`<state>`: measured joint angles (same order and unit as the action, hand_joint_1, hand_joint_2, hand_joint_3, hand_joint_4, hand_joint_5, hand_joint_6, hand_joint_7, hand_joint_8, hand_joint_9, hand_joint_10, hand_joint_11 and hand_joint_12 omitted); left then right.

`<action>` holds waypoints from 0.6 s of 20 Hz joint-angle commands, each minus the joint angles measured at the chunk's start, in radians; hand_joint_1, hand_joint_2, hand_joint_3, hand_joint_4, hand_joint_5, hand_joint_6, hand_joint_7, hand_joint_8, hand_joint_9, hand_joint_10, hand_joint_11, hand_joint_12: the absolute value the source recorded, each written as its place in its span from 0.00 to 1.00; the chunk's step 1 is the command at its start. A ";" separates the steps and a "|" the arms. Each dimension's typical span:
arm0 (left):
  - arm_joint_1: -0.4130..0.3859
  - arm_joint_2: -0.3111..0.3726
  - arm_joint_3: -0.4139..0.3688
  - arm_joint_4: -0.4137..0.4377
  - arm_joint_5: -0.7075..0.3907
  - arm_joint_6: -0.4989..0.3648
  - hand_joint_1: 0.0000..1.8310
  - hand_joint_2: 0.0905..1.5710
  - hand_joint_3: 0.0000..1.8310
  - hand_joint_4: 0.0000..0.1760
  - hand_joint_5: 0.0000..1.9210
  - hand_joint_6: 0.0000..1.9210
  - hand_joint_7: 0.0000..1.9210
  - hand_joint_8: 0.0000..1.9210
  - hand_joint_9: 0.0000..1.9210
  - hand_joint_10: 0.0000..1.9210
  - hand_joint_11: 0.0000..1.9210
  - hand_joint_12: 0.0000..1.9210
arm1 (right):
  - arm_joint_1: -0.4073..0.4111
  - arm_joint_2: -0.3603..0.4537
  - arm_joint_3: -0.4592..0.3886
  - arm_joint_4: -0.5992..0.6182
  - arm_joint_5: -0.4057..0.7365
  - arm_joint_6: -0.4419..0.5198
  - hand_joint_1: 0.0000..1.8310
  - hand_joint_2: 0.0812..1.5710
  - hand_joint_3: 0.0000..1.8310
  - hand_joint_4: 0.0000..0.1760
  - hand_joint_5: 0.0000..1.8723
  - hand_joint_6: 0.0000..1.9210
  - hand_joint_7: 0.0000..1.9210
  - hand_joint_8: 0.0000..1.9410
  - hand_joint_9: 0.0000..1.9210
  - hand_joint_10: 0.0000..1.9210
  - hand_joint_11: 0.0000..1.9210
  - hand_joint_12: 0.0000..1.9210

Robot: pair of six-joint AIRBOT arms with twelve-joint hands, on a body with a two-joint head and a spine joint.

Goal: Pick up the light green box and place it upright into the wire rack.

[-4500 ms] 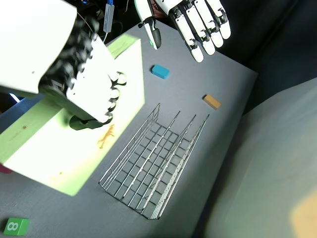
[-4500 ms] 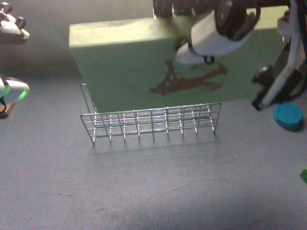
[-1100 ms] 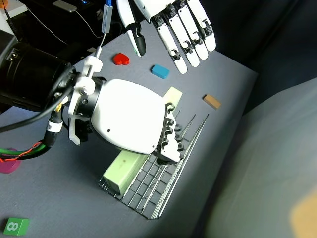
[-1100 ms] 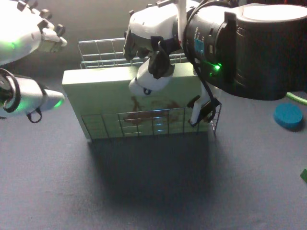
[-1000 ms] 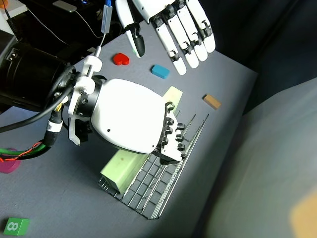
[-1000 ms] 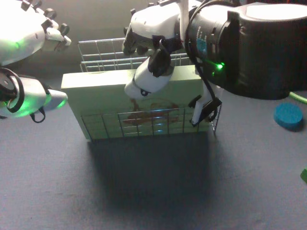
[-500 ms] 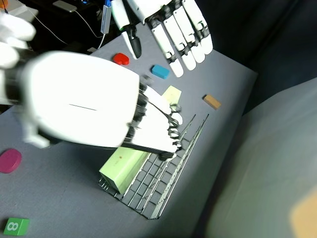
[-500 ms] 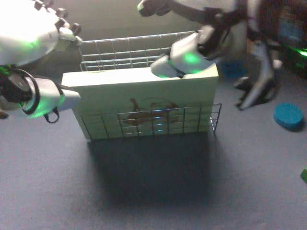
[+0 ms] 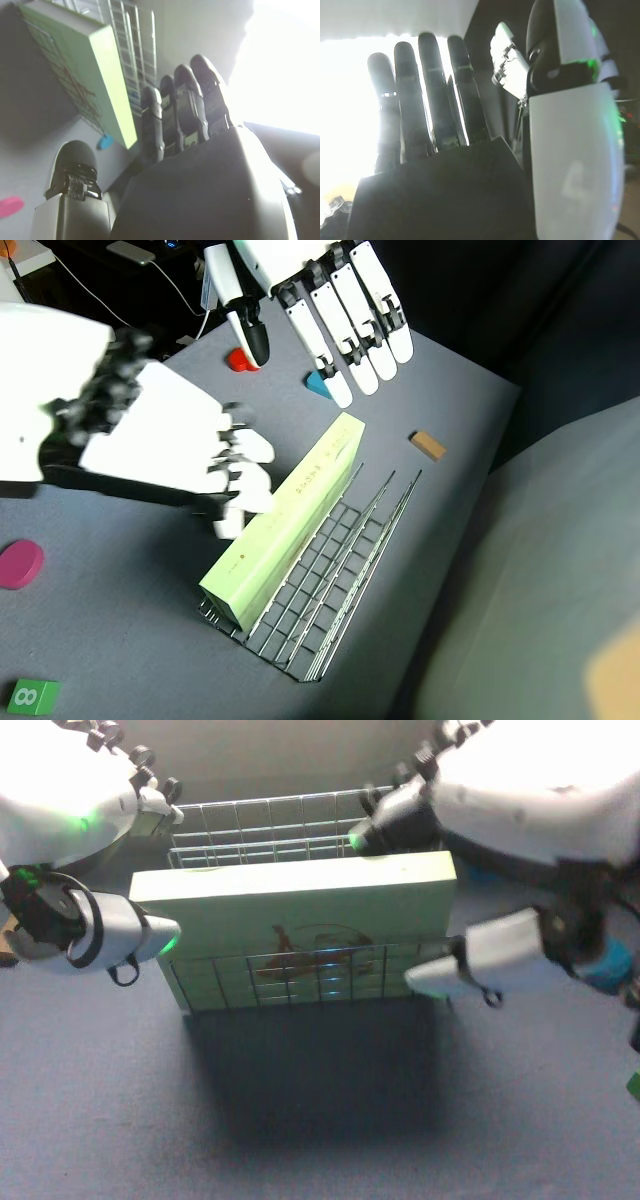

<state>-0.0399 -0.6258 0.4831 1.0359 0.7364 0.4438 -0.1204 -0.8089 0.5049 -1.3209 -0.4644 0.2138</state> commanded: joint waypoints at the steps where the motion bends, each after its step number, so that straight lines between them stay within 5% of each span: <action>1: -0.013 -0.002 -0.006 0.079 -0.027 -0.001 0.11 0.81 0.00 0.00 0.19 0.01 0.18 0.01 0.16 0.01 0.00 0.36 | 0.019 0.015 -0.015 -0.031 0.011 -0.013 0.40 0.66 0.00 0.00 0.36 0.02 0.39 0.02 0.37 0.04 0.20 0.67; 2: -0.013 -0.002 -0.009 0.079 -0.025 -0.003 0.11 0.81 0.00 0.00 0.25 0.01 0.25 0.01 0.22 0.02 0.00 0.46 | 0.015 0.026 -0.029 -0.023 0.010 -0.014 0.41 0.68 0.00 0.00 0.41 0.01 0.43 0.01 0.39 0.13 0.24 0.72; 3: -0.012 -0.006 -0.011 0.079 -0.022 -0.004 0.11 0.81 0.00 0.00 0.34 0.03 0.32 0.03 0.31 0.05 0.06 0.55 | 0.011 0.031 -0.038 -0.005 0.007 -0.014 0.40 0.69 0.00 0.00 0.47 0.03 0.49 0.03 0.39 0.35 0.30 0.79; 4: -0.012 -0.016 -0.011 0.079 -0.018 -0.005 0.12 0.82 0.00 0.00 0.42 0.09 0.37 0.07 0.32 0.24 0.14 0.63 | 0.009 0.030 -0.046 0.000 0.008 -0.014 0.48 0.74 0.00 0.70 0.44 0.52 0.55 0.07 0.40 0.58 0.38 0.85; 5: -0.011 -0.026 -0.009 0.079 -0.016 -0.005 0.12 0.82 0.00 0.00 0.38 0.34 0.36 0.31 0.30 0.52 0.21 0.73 | 0.009 0.026 -0.046 0.000 0.007 -0.012 0.50 0.75 0.00 0.94 0.43 0.64 0.51 0.35 0.44 0.77 0.46 0.92; 6: -0.011 -0.033 -0.008 0.079 -0.014 -0.005 0.13 0.82 0.00 0.00 0.33 0.57 0.33 0.55 0.30 0.73 0.28 0.83 | 0.008 0.022 -0.045 0.000 0.002 -0.010 0.42 0.74 0.00 0.00 0.41 0.73 0.45 0.69 0.46 0.92 0.54 0.98; 7: -0.011 -0.041 -0.007 0.079 -0.010 -0.006 0.14 0.82 0.00 0.00 0.29 0.74 0.31 0.75 0.32 0.90 0.33 0.94 | 0.009 0.017 -0.042 0.000 -0.001 -0.010 0.41 0.74 0.00 0.00 0.41 0.86 0.42 0.88 0.50 0.98 0.61 1.00; 9: -0.007 -0.054 -0.006 0.079 -0.006 -0.011 0.18 0.84 0.00 0.00 0.27 0.98 0.32 0.98 0.38 1.00 0.44 1.00 | 0.006 0.015 -0.041 0.000 0.006 -0.010 0.39 0.77 0.00 0.00 0.50 0.99 0.53 1.00 0.58 1.00 0.71 1.00; 12: -0.006 -0.073 -0.004 0.079 0.000 -0.021 0.24 0.85 0.00 0.00 0.53 1.00 0.55 1.00 0.58 1.00 0.61 1.00 | 0.004 0.015 -0.041 -0.016 0.053 -0.013 0.40 0.85 0.01 0.00 0.61 1.00 0.68 1.00 0.75 1.00 0.82 1.00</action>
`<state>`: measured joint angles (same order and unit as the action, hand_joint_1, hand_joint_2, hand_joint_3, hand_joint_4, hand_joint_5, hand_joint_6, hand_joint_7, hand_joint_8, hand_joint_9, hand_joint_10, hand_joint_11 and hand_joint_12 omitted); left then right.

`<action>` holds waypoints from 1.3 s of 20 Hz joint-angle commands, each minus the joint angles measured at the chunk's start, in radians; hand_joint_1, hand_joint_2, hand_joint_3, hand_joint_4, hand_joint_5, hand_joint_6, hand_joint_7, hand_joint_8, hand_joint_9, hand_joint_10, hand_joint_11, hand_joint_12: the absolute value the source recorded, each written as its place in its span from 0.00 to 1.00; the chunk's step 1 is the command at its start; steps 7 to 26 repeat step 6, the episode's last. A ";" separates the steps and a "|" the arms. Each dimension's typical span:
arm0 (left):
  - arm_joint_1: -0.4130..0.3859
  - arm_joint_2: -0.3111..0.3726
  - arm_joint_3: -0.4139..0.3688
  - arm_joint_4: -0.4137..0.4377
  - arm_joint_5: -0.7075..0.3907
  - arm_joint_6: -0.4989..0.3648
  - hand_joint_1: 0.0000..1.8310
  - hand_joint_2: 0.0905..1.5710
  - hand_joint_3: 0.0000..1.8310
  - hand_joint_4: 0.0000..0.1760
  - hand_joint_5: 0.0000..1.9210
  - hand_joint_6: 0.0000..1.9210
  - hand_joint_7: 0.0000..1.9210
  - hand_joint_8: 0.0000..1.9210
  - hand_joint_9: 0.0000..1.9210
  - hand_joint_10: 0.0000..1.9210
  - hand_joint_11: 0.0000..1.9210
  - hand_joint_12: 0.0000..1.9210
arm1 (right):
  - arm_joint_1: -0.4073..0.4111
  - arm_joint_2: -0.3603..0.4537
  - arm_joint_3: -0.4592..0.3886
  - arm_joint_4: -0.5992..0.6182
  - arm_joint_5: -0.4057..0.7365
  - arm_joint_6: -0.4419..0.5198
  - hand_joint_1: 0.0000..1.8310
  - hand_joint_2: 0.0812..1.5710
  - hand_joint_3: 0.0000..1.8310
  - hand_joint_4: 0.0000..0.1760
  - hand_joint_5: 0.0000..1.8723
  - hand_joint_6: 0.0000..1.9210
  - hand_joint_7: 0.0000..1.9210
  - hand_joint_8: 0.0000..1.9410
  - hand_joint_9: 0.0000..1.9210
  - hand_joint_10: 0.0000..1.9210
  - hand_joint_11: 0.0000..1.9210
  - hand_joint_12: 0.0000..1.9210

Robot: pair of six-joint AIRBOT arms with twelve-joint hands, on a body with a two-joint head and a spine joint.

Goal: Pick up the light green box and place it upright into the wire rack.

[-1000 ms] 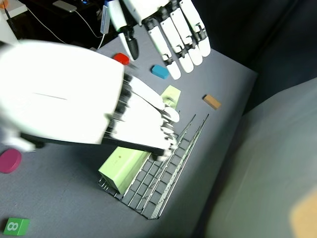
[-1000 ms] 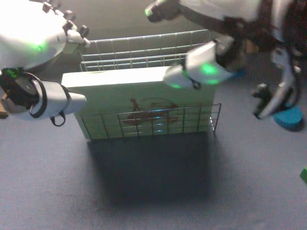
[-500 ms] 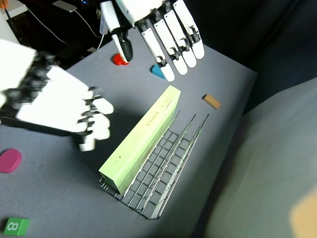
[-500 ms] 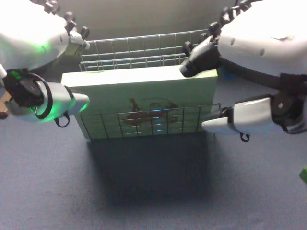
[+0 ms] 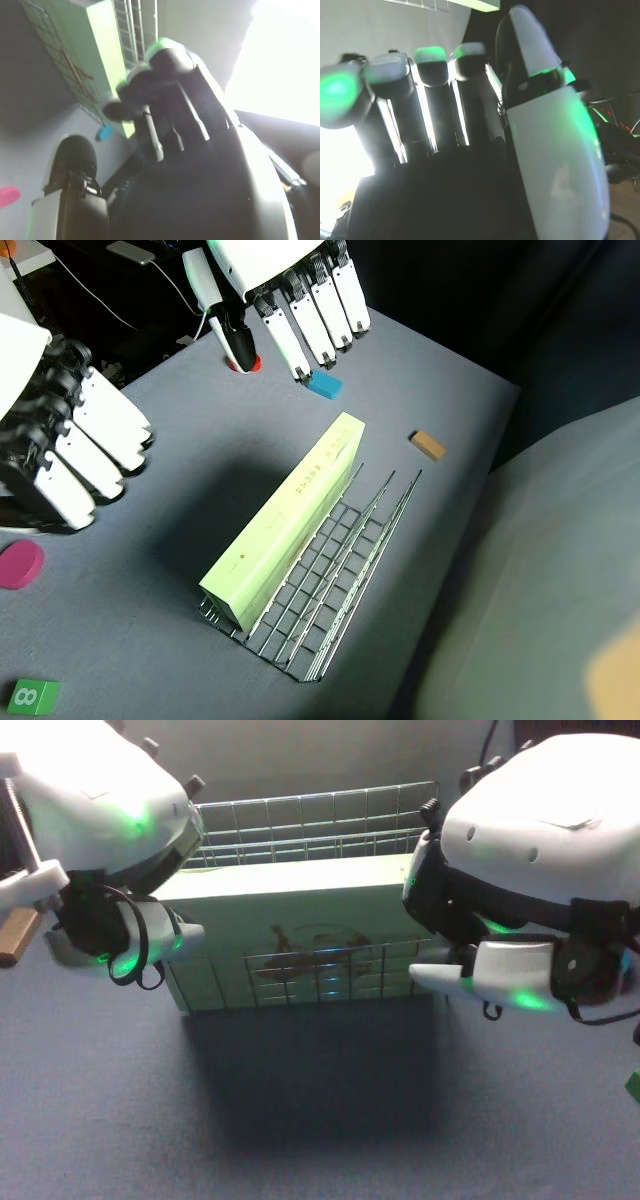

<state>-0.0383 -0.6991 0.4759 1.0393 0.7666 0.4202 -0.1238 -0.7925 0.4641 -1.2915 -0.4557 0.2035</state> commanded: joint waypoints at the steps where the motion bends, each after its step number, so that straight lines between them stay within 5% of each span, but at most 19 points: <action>1: -0.007 -0.007 0.004 0.075 -0.027 0.003 0.26 0.85 0.00 0.00 0.60 1.00 0.61 1.00 0.65 1.00 0.67 1.00 | 0.008 -0.001 -0.001 -0.049 0.055 -0.003 0.40 0.86 0.01 0.00 0.63 1.00 0.70 1.00 0.78 1.00 0.85 1.00; 5: -0.009 -0.022 0.004 0.081 -0.018 -0.008 0.31 0.87 0.00 0.00 0.65 1.00 0.71 1.00 0.74 1.00 0.77 1.00 | 0.014 -0.002 0.001 -0.060 0.067 -0.003 0.44 0.86 0.00 0.00 0.63 1.00 0.72 1.00 0.79 1.00 0.88 1.00; 6: -0.010 -0.024 0.003 0.081 -0.018 -0.010 0.32 0.88 0.00 0.00 0.65 1.00 0.71 1.00 0.74 1.00 0.77 1.00 | 0.014 -0.003 0.004 -0.060 0.063 -0.003 0.45 0.86 0.00 0.24 0.64 1.00 0.72 1.00 0.79 1.00 0.88 1.00; 26: -0.010 -0.024 0.003 0.081 -0.018 -0.010 0.32 0.88 0.00 0.00 0.65 1.00 0.71 1.00 0.74 1.00 0.77 1.00 | 0.014 -0.003 0.004 -0.060 0.063 -0.003 0.45 0.86 0.00 0.24 0.64 1.00 0.72 1.00 0.79 1.00 0.88 1.00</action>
